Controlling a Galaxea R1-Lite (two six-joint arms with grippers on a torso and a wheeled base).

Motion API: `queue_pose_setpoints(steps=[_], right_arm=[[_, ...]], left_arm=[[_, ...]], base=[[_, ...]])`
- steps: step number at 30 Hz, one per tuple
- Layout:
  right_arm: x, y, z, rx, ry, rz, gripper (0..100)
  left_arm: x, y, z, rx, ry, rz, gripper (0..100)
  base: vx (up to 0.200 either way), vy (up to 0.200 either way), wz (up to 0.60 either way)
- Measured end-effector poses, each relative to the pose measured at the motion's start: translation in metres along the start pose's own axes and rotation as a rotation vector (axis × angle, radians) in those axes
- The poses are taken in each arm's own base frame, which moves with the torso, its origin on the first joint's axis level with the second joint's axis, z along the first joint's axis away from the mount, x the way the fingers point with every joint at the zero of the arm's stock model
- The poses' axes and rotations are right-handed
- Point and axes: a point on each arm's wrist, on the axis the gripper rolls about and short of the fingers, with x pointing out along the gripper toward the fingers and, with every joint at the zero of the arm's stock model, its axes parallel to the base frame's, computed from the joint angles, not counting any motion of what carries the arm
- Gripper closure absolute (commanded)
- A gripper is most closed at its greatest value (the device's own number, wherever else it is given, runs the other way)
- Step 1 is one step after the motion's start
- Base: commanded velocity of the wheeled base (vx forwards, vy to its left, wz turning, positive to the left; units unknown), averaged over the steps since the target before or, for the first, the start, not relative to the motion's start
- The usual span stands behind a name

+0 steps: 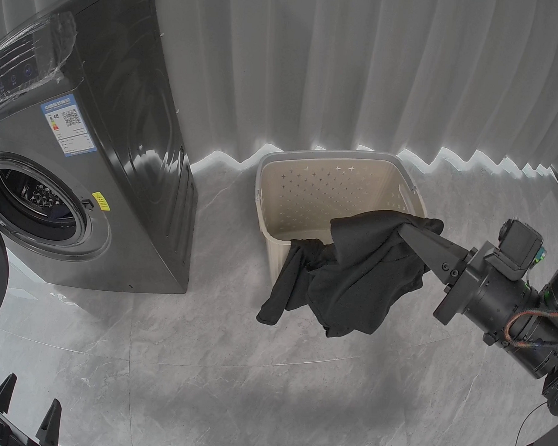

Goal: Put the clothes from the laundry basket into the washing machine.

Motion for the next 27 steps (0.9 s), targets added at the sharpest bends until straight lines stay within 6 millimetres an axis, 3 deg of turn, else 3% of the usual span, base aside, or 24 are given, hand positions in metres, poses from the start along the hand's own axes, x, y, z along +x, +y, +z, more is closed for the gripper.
queue_pose_setpoints(steps=[27], right_arm=[[0.0001,-0.0011,0.0021,0.0,-0.018,-0.005,100]], left_arm=[[0.0001,0.0,0.0001,-0.001,0.0,0.001,0]], base=[[0.0,0.2,0.0]])
